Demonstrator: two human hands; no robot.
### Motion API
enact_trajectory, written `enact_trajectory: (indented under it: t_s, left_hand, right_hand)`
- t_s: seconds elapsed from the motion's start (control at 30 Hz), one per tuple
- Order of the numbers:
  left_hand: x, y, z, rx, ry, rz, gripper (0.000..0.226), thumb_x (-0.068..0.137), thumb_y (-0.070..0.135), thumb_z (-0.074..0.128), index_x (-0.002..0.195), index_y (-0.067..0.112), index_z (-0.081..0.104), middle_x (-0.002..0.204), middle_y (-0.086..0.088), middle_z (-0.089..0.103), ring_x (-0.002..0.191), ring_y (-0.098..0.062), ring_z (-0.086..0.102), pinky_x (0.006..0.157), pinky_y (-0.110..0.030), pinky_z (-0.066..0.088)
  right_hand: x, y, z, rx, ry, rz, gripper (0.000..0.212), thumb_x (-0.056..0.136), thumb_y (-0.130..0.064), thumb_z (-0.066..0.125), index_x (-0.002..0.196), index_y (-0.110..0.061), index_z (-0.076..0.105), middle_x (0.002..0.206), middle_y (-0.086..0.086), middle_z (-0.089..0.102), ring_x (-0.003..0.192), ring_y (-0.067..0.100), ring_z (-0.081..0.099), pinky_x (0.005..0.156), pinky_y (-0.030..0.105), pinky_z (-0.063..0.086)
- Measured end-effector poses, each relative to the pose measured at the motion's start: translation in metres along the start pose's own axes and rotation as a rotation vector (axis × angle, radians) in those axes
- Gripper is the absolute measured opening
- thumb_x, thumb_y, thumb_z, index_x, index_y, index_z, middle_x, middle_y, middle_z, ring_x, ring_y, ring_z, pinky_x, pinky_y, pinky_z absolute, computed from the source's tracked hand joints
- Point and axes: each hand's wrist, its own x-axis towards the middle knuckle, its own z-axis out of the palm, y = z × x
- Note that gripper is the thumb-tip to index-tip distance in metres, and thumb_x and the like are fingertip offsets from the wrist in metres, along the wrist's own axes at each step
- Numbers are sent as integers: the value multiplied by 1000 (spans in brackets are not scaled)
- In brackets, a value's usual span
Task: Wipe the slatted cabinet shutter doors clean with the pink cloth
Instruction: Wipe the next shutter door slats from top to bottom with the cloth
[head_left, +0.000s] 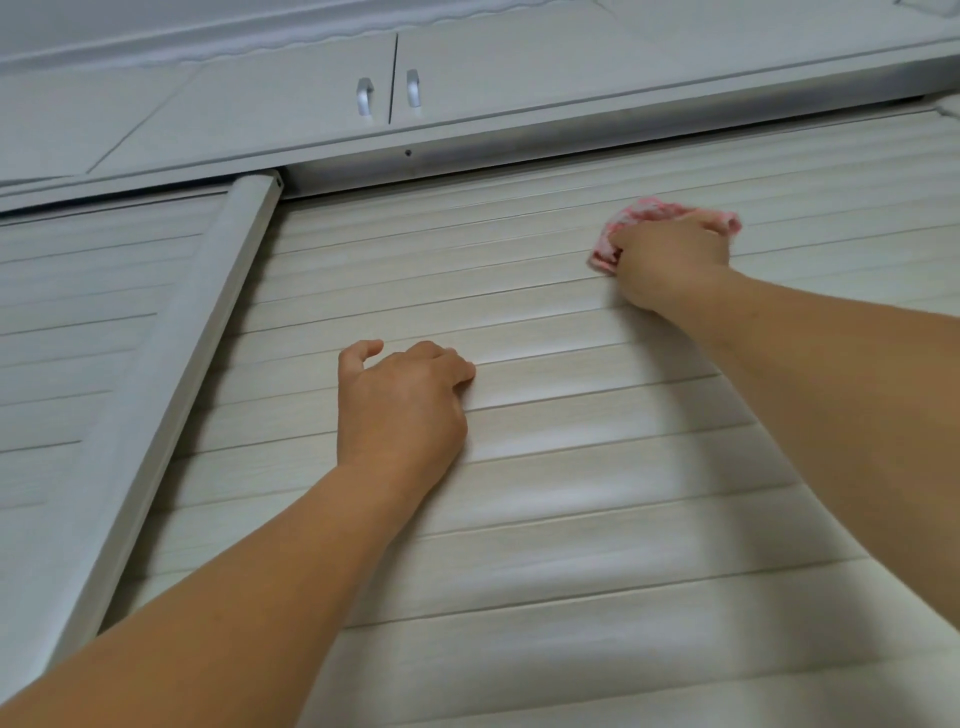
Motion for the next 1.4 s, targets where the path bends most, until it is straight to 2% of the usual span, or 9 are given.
enact_trajectory:
  t_s: [0.1, 0.23, 0.37, 0.5, 0.77, 0.87, 1.1, 1.27, 1.4]
  left_hand:
    - [-2, 0, 1, 0, 6, 2, 41, 86, 5, 41, 106, 29, 67, 111, 7, 65, 99, -14, 60, 105, -32, 8]
    - [-1, 0, 0, 3, 13, -4, 43, 84, 7, 35, 102, 28, 69, 108, 5, 66, 97, -16, 61, 103, -32, 9]
    - [-2, 2, -2, 5, 11, -3, 41, 87, 6, 39, 103, 28, 69, 109, 6, 66, 97, -15, 61, 104, -32, 10]
    - [0, -2, -1, -7, 28, 15, 41, 85, 6, 38, 101, 27, 70, 106, 5, 68, 93, -17, 63, 104, -33, 12]
    - [-1, 2, 2, -30, 37, -36, 36, 87, 4, 45, 103, 26, 70, 109, 5, 66, 95, -16, 61, 106, -34, 13]
    - [-3, 5, 3, -37, 42, -45, 35, 88, 4, 45, 103, 25, 70, 108, 5, 66, 95, -16, 61, 106, -35, 13]
    - [-4, 4, -1, -4, 3, -26, 40, 87, 4, 43, 107, 28, 67, 111, 5, 64, 99, -15, 59, 104, -33, 10]
    - [-5, 4, -1, -4, 14, -29, 40, 85, 1, 42, 103, 26, 68, 109, 4, 65, 100, -15, 59, 105, -35, 12]
    - [-6, 8, -1, -19, 15, -55, 37, 87, 1, 42, 100, 22, 69, 106, 1, 65, 97, -18, 60, 107, -36, 12]
  right_hand:
    - [-4, -40, -4, 49, 11, -182, 20, 85, -19, 43, 97, -23, 58, 122, 9, 55, 115, 34, 49, 93, 46, 39]
    - [-23, -88, -7, 130, 6, -340, 40, 91, -14, 40, 128, -21, 54, 140, 10, 46, 127, 34, 42, 98, 45, 36]
    - [-24, -78, -9, 72, 77, -409, 38, 94, -17, 40, 130, -24, 51, 142, 6, 41, 131, 34, 35, 101, 50, 32]
    - [-8, -32, -2, 9, 104, -325, 36, 92, -20, 43, 127, -29, 50, 134, 4, 45, 124, 30, 39, 102, 59, 30]
    - [-7, 48, 3, -20, 33, 55, 43, 91, -13, 41, 133, -19, 45, 129, 11, 43, 120, 34, 37, 91, 53, 37]
    - [-16, 14, 1, 14, 68, -2, 42, 89, -13, 44, 131, -21, 48, 130, 10, 45, 120, 34, 39, 94, 52, 36]
    - [-50, -97, -8, 122, 44, -436, 36, 93, -23, 45, 127, -28, 54, 143, 5, 41, 132, 35, 33, 105, 53, 30]
    - [-54, -67, -1, 110, 118, -460, 39, 93, -18, 41, 129, -28, 51, 141, -1, 42, 130, 27, 36, 105, 48, 29]
    - [-43, -12, -1, 38, 106, -306, 31, 94, -26, 43, 123, -28, 53, 128, 3, 49, 119, 28, 43, 100, 52, 34]
